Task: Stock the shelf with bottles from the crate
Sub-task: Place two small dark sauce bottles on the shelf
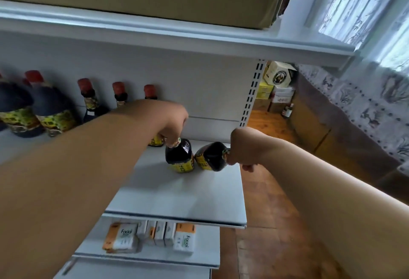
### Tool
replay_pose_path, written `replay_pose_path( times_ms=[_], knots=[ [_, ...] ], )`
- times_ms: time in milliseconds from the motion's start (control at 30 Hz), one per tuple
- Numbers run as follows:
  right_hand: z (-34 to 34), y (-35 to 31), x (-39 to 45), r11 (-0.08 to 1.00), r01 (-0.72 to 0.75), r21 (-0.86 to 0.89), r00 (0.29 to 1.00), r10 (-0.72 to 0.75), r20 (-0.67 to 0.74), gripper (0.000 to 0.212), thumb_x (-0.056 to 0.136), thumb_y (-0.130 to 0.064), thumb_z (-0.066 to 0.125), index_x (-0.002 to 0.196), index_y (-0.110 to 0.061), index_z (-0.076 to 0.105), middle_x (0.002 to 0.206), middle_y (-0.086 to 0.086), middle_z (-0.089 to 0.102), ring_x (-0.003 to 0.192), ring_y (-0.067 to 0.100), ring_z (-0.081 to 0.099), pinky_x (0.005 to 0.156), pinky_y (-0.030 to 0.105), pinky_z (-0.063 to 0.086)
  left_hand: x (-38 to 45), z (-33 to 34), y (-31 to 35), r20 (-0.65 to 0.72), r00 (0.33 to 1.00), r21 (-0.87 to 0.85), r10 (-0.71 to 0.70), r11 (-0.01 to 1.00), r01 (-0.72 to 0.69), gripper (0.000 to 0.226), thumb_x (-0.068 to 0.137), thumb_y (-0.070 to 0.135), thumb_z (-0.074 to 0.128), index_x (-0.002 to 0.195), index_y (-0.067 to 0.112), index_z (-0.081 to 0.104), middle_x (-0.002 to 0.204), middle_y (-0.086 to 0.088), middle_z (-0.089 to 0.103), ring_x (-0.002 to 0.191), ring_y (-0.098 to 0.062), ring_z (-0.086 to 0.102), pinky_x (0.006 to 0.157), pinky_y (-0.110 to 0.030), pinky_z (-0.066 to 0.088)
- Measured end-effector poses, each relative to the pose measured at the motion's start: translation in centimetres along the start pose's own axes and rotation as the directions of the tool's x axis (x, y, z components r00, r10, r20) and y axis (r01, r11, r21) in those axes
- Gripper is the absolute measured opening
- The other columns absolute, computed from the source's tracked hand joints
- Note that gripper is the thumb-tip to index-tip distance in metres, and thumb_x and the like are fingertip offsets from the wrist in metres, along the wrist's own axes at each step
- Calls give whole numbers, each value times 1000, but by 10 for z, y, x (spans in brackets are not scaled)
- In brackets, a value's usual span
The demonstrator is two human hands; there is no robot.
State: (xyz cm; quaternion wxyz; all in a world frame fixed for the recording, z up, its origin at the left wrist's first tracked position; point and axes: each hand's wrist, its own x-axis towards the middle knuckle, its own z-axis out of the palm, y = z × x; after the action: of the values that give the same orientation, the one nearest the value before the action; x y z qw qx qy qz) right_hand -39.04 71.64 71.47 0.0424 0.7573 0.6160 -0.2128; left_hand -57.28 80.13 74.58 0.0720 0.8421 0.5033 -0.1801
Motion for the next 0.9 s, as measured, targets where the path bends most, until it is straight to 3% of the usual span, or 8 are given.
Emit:
replay_pose_path(
  times_ms=[133,233,300,433,567,633,767,900],
  knots=[
    [-9,-5,13,999,28,29,999,-26,-42,18,80,-16,73,84,-6,59,66,8,69,42,16,66,48,25,56,5,-5,-10,-91,995,-210,35,976,-53,23,75,12,75,93,20,63,90,-2,69,77,-16,68,58,-27,51],
    [-20,-14,24,995,35,89,991,-22,-134,21,76,-14,74,93,-6,66,71,7,73,54,18,71,61,38,62,13,-1,-13,-204,976,-313,79,939,-142,27,75,17,75,95,29,61,96,5,61,86,-13,60,71,-30,55],
    [-22,-20,29,988,62,142,969,-26,-244,18,75,-15,74,91,-10,65,74,4,71,59,19,71,58,35,62,17,6,-13,-265,960,-393,87,900,-190,32,74,16,73,99,30,58,95,6,59,87,-13,59,75,-33,57],
    [-11,-27,38,965,130,228,891,-13,-453,25,72,-19,76,89,-20,57,77,-9,56,69,12,55,51,23,43,27,32,-13,-451,893,-557,12,777,-292,37,73,18,72,102,31,52,91,7,60,85,-13,60,69,-30,54],
    [13,-28,45,912,191,363,850,32,-526,33,76,-23,74,103,-22,54,85,-5,59,75,15,59,63,31,55,38,75,-9,-568,812,-703,-136,594,-392,34,81,20,69,105,27,46,85,1,60,78,-18,62,69,-37,55],
    [23,-24,46,885,230,404,831,38,-555,34,79,-26,73,106,-22,52,88,-5,60,77,16,60,68,35,56,40,100,-2,-613,770,-703,-178,567,-429,29,81,13,65,103,21,47,83,-2,58,76,-21,60,68,-41,52],
    [51,-14,54,898,214,384,836,35,-547,31,79,-37,71,102,-24,55,94,-5,60,86,17,59,77,37,54,46,135,9,-715,675,-623,-180,602,-500,36,76,8,57,109,21,50,95,0,52,94,-25,55,78,-39,48],
    [76,-7,69,902,177,394,840,70,-539,32,81,-50,64,102,-27,54,97,-4,55,94,21,52,83,41,50,61,135,1,-727,669,-589,-154,641,-492,53,81,8,60,131,18,47,113,-3,53,111,-23,51,96,-40,45]
  ],
)
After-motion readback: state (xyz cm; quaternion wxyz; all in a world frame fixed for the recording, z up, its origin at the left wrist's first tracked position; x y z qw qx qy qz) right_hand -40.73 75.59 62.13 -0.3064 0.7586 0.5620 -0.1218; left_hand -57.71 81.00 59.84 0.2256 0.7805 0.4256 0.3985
